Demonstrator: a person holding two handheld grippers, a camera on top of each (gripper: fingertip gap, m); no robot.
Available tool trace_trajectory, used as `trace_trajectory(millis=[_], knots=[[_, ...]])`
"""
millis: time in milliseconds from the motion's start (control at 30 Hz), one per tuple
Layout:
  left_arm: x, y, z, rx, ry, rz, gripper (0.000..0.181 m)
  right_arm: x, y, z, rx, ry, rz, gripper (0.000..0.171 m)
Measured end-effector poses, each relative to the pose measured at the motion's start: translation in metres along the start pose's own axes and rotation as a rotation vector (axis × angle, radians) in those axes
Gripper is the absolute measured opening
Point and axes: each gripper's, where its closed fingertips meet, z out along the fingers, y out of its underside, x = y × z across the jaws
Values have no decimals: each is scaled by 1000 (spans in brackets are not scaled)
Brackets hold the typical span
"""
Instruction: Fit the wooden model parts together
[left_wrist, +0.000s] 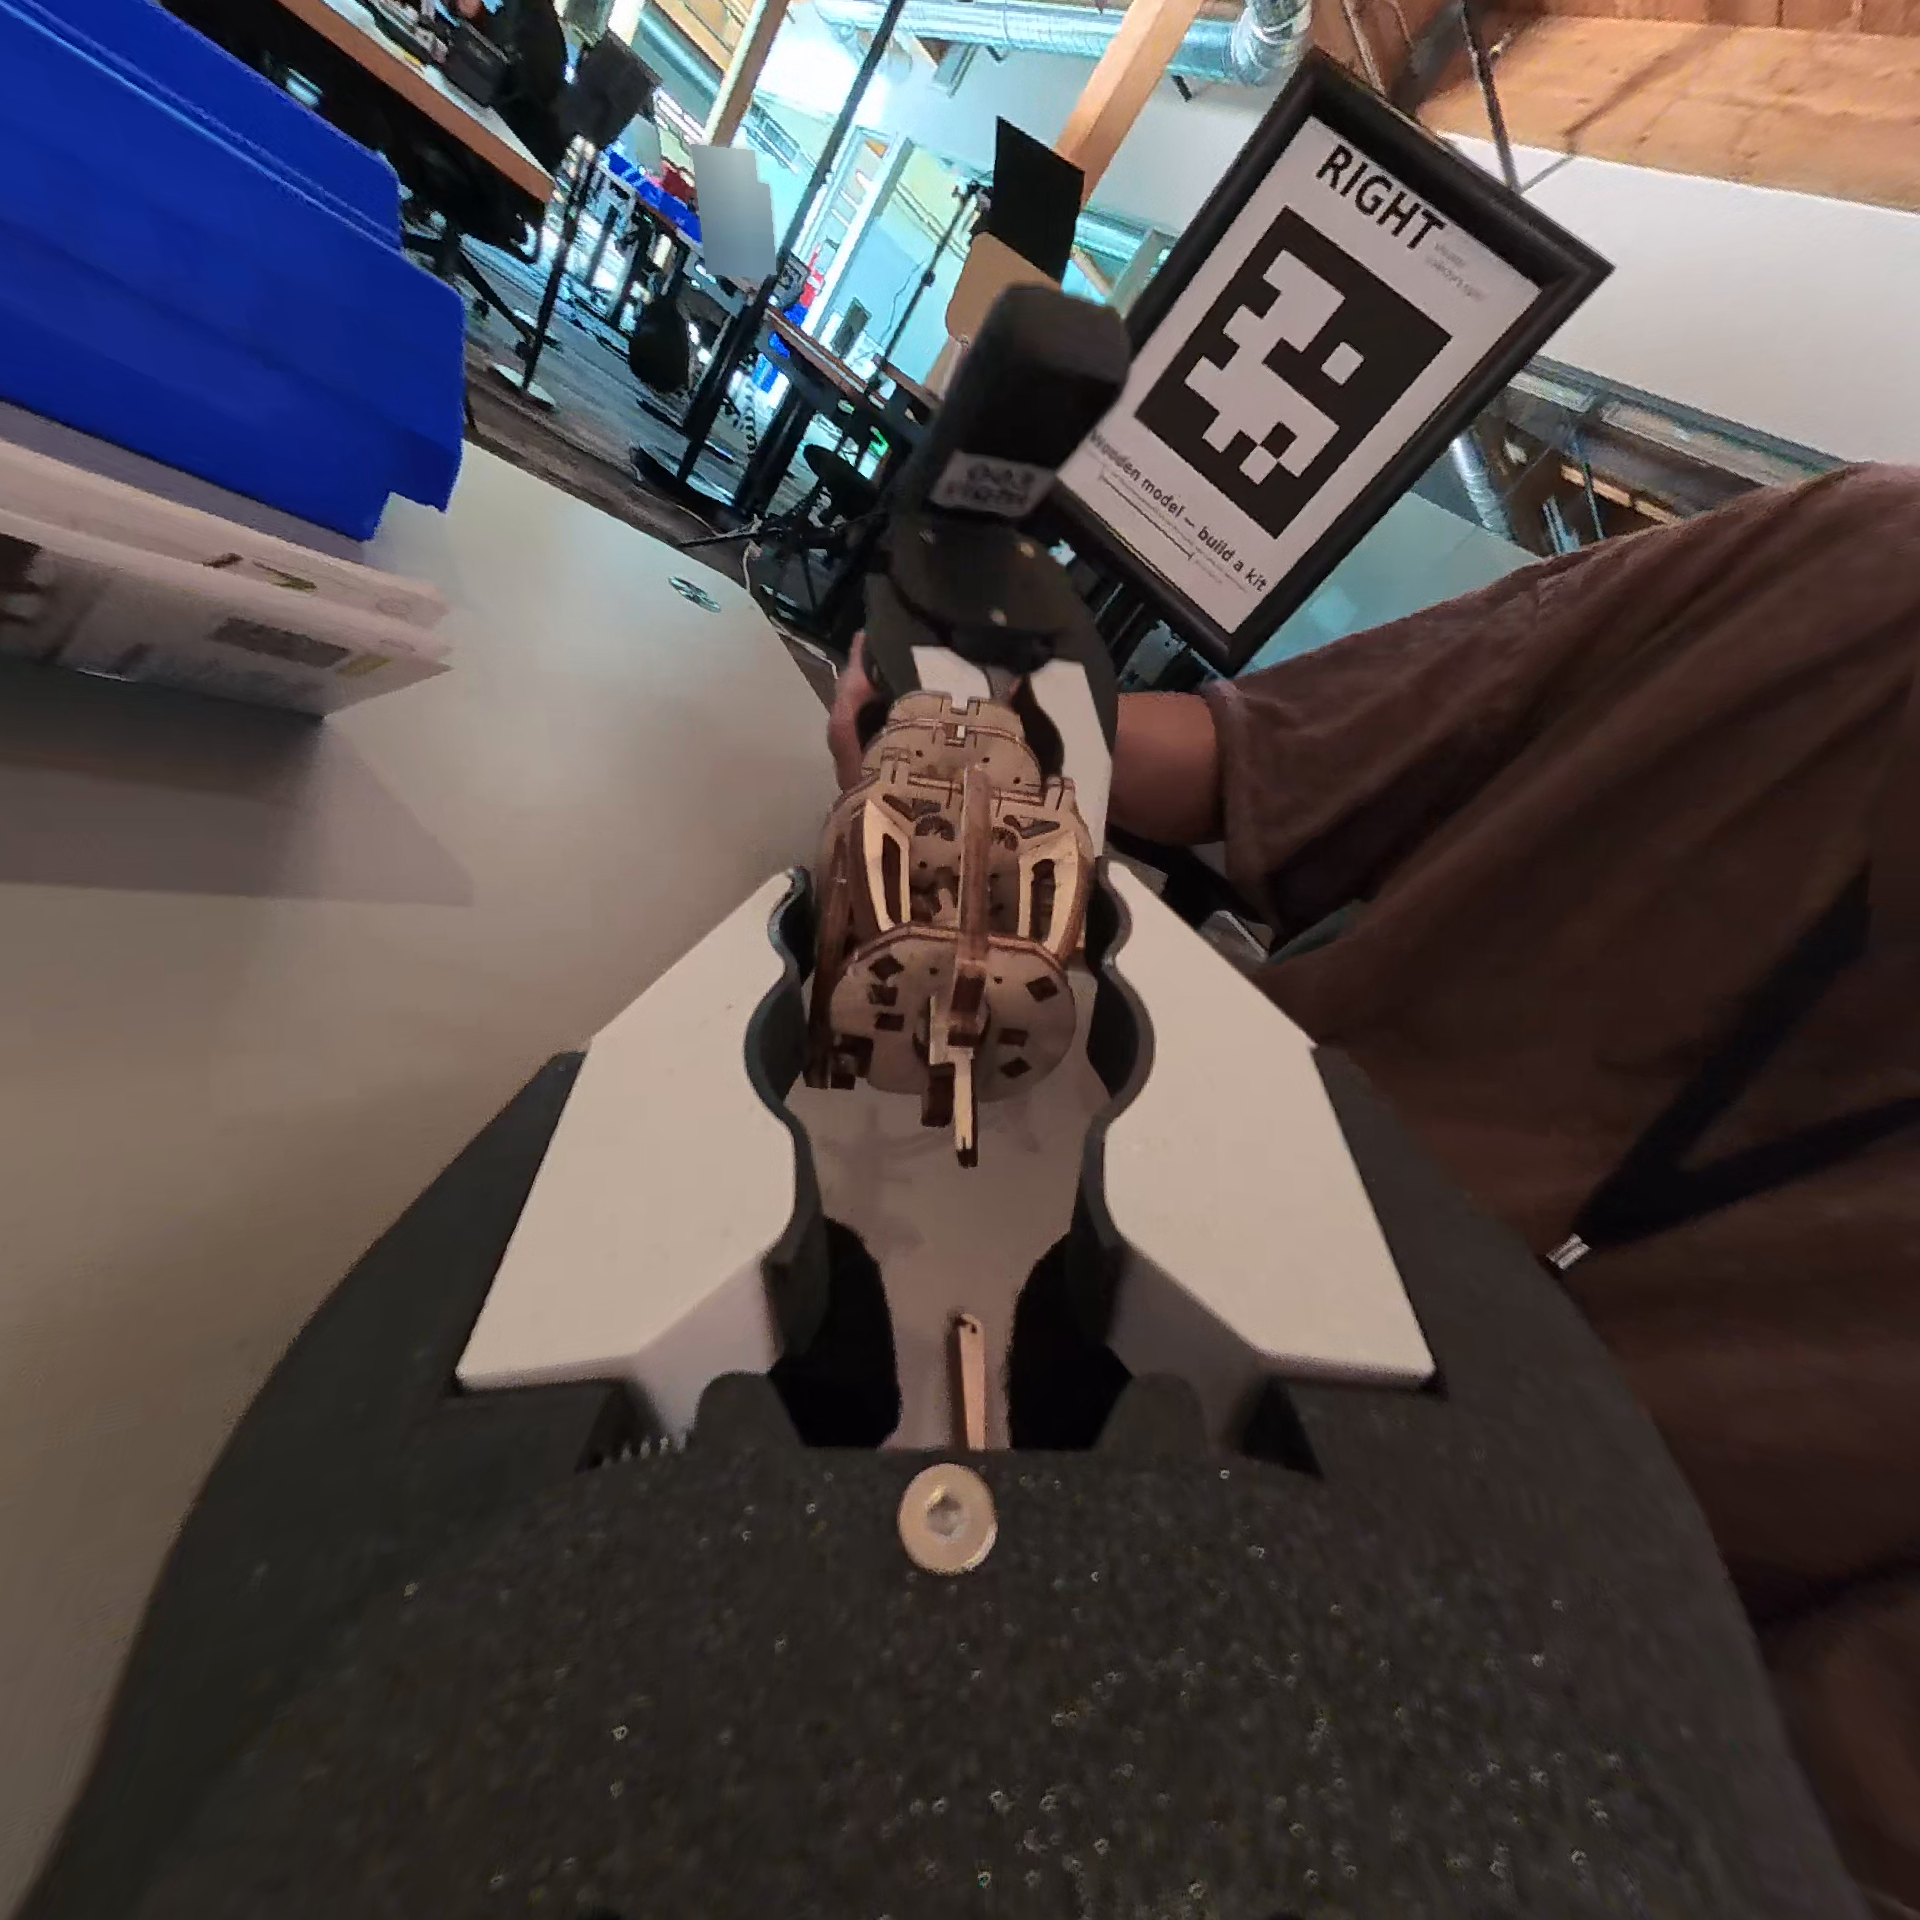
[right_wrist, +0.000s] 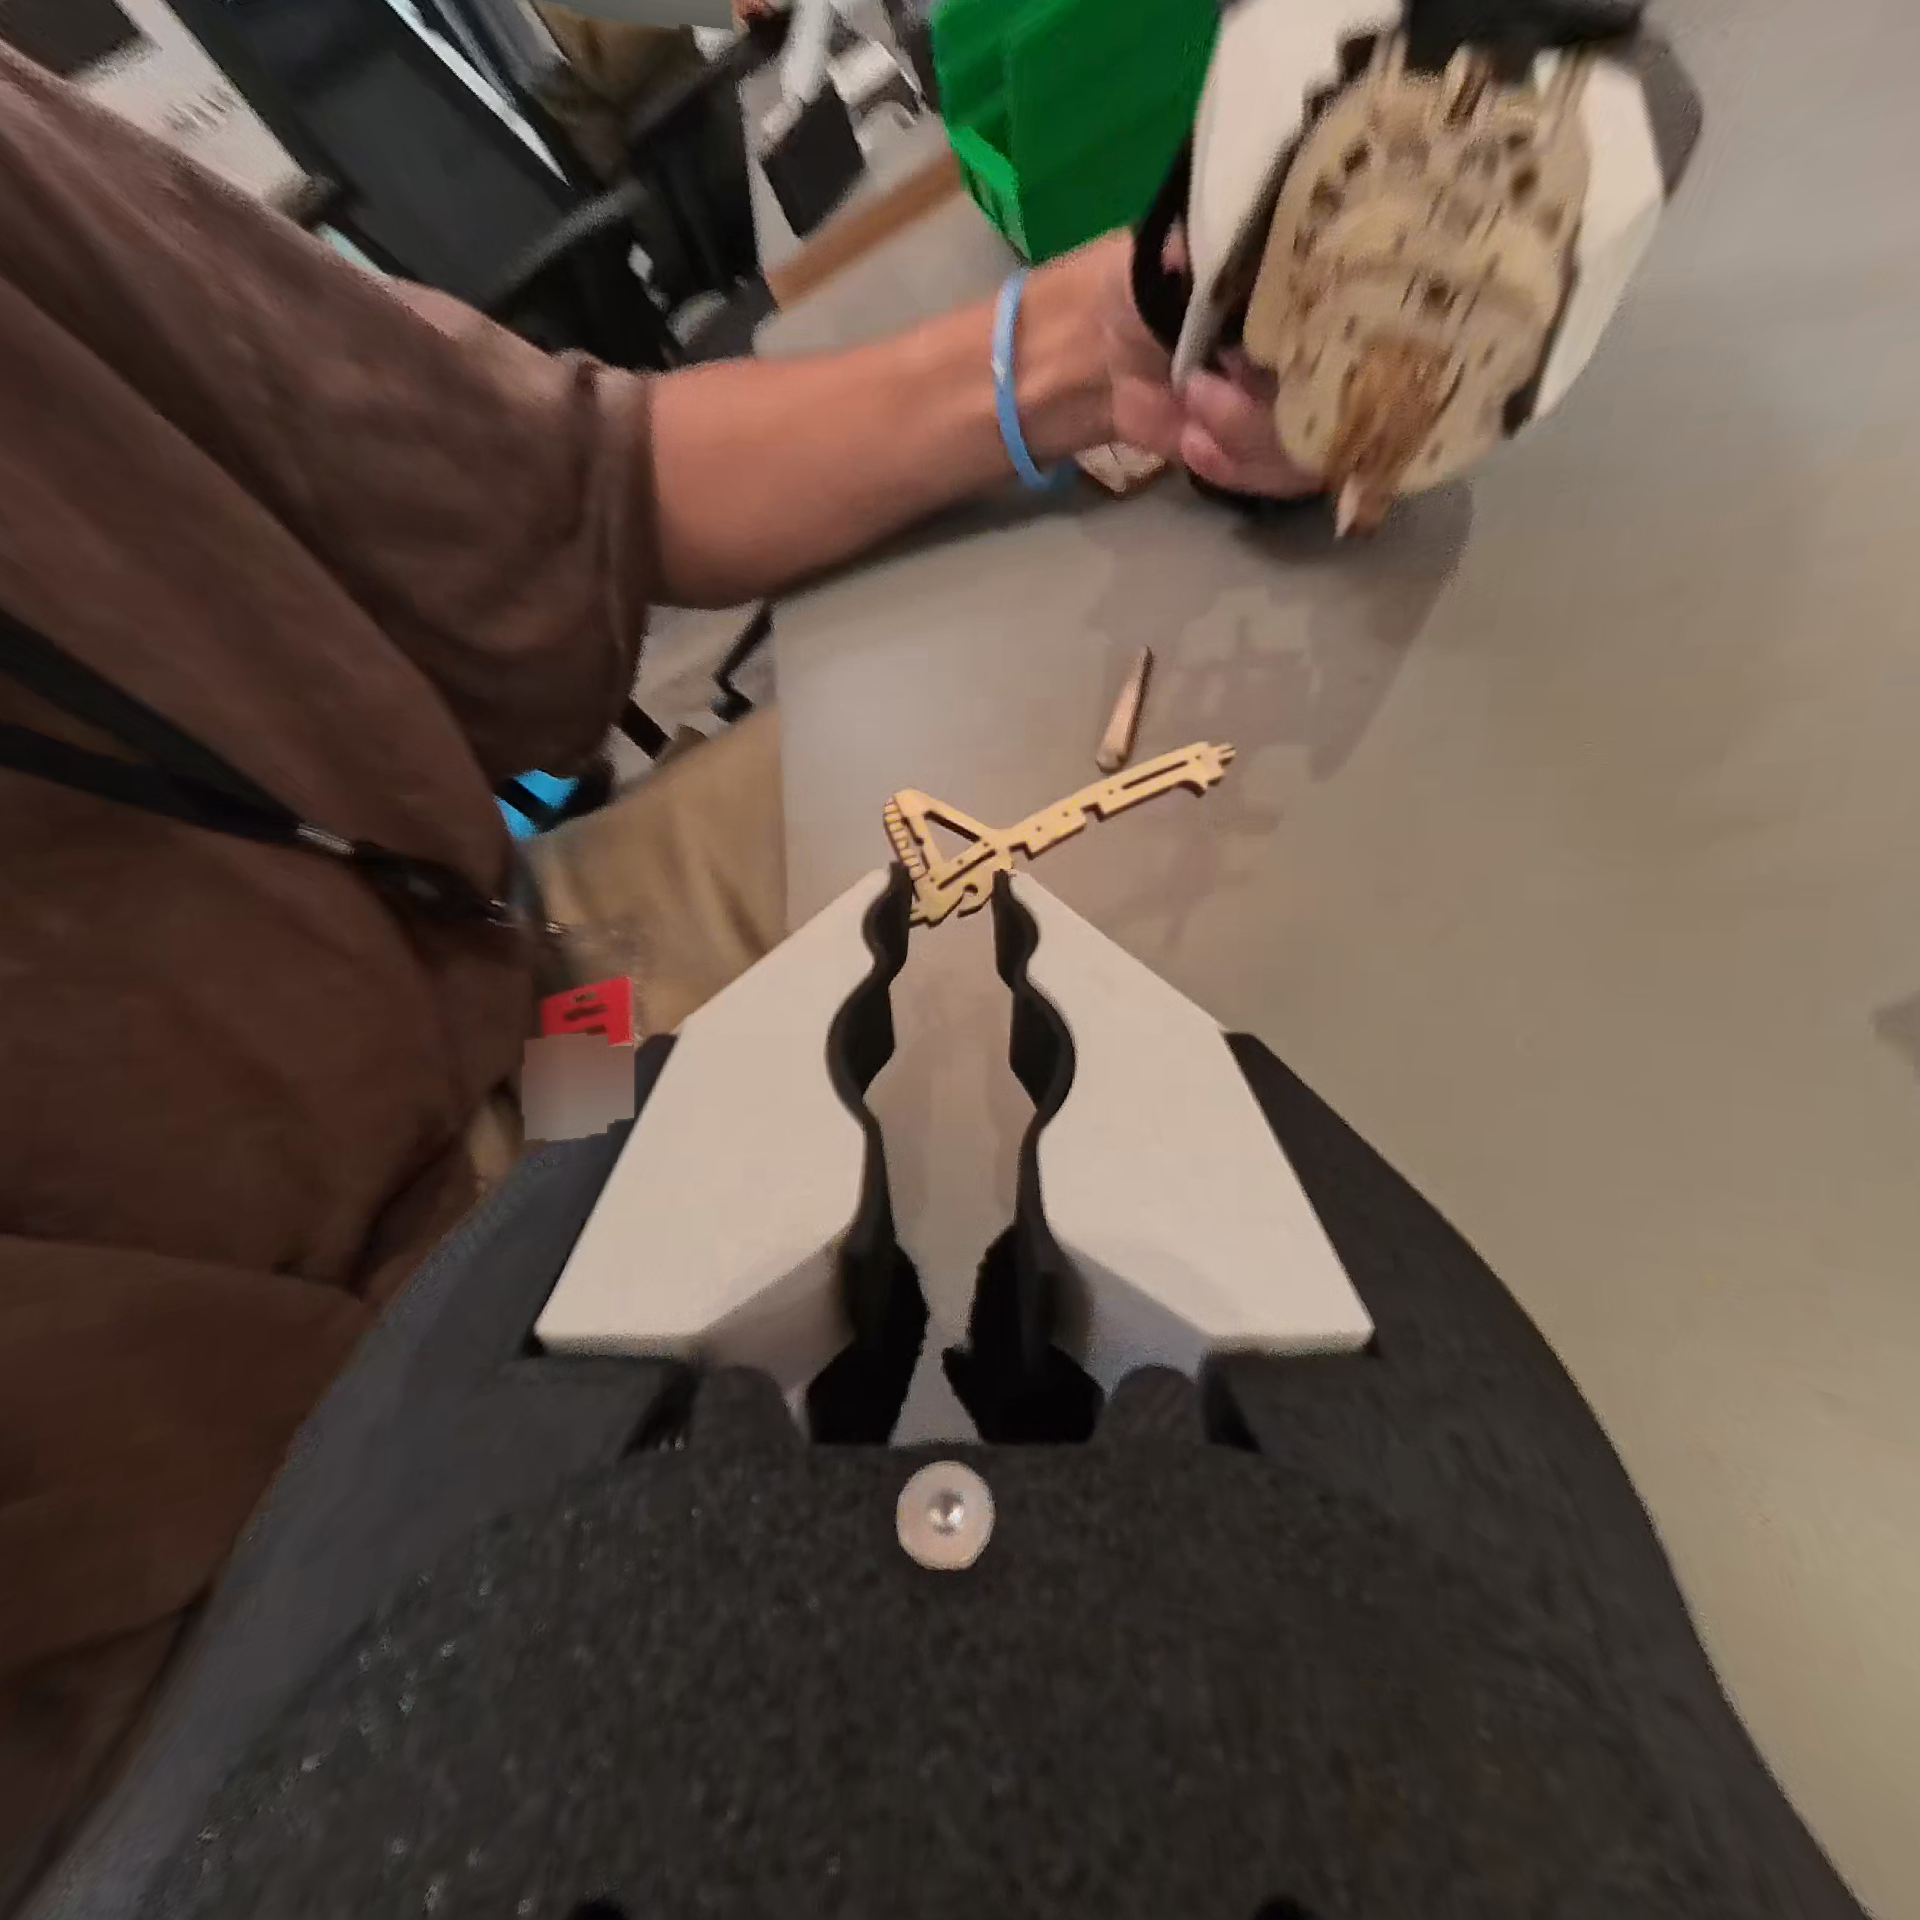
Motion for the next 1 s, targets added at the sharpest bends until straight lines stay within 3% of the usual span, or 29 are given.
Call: trace_trajectory(millis=[200, 400, 1000], knots=[[8, -3, 0, 45, 84, -30, 49, -23, -56, -27, 258, -251, 53, 14], [28, -8, 6, 79, 208, -40, 49, -31, -90, -31, 267, -274, 67, 14], [44, 6, 26, 26, 357, -145, 49, -35, -82, -11, 86, -225, 100, 15]])
